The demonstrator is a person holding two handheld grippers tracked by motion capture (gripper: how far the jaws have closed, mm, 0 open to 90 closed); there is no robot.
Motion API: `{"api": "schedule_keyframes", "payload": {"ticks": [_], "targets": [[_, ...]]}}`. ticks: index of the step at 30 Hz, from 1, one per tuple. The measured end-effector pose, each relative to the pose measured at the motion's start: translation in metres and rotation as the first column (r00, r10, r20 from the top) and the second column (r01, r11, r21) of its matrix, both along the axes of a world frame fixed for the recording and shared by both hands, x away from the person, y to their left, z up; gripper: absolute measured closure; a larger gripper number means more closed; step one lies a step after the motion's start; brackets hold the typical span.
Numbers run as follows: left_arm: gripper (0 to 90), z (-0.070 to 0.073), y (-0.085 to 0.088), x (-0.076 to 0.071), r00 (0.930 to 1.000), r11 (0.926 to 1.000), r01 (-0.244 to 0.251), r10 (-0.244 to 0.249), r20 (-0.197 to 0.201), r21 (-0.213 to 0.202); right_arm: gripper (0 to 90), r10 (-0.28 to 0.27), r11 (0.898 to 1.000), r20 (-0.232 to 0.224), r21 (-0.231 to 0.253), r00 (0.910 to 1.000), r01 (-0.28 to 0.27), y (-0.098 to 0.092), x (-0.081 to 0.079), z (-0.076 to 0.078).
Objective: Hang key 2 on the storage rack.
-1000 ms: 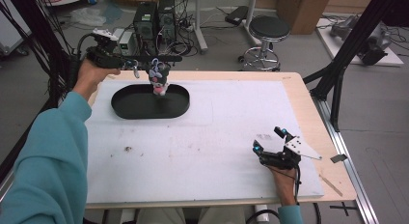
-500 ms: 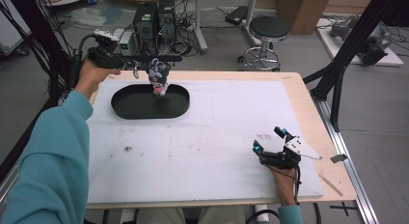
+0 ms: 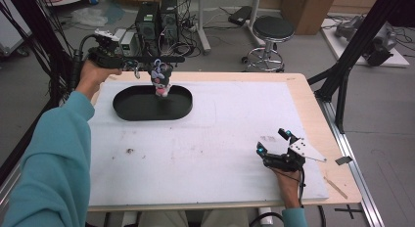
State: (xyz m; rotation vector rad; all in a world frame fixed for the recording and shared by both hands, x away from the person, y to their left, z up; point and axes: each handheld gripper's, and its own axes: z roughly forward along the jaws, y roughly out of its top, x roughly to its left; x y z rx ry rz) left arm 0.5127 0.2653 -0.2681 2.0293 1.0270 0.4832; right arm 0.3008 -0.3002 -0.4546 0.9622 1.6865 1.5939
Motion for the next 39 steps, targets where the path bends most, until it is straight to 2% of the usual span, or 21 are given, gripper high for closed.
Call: {"api": "schedule_keyframes", "payload": {"ticks": [9,12,22,27,30,34,35,39], "targets": [[88.1,0.001,0.000,0.004,1.0000,1.0000,-0.001,0.001,0.010,-0.002,0.6,0.001,1.000,-0.001,0.001,1.0000,-0.001,0.000,0.000,0.000],[88.0,0.003,-0.001,0.007,0.9999,0.9999,0.000,0.000,0.011,0.014,0.6,0.000,1.000,0.005,-0.001,1.0000,0.000,0.000,0.000,0.000],[87.9,-0.001,0.000,0.013,0.9996,0.9998,-0.015,0.015,0.024,0.008,0.6,0.005,1.000,-0.005,0.002,1.0000,-0.005,0.000,0.000,0.000],[87.5,-0.002,0.001,0.015,0.9988,0.9994,-0.033,0.034,0.034,-0.012,0.6,0.002,1.000,0.009,-0.004,1.0000,-0.002,0.000,0.001,0.000],[87.1,-0.002,0.001,0.016,0.9987,0.9993,-0.038,0.038,0.034,-0.003,0.6,0.001,1.000,0.008,-0.004,1.0000,-0.001,0.000,0.001,0.000],[85.7,-0.002,0.002,0.016,0.9969,0.9979,-0.064,0.064,0.045,-0.007,0.6,0.000,1.000,0.008,-0.005,1.0000,0.000,0.000,0.001,0.000],[85.4,-0.002,0.003,0.016,0.9966,0.9973,-0.070,0.071,0.043,-0.021,0.6,0.004,1.000,-0.003,0.000,1.0000,-0.004,0.000,0.000,0.000],[77.2,0.000,0.006,0.014,0.9958,0.9962,-0.078,0.080,0.045,-0.039,0.6,0.002,1.000,-0.004,-0.002,1.0000,-0.002,0.001,0.000,0.000]]}}
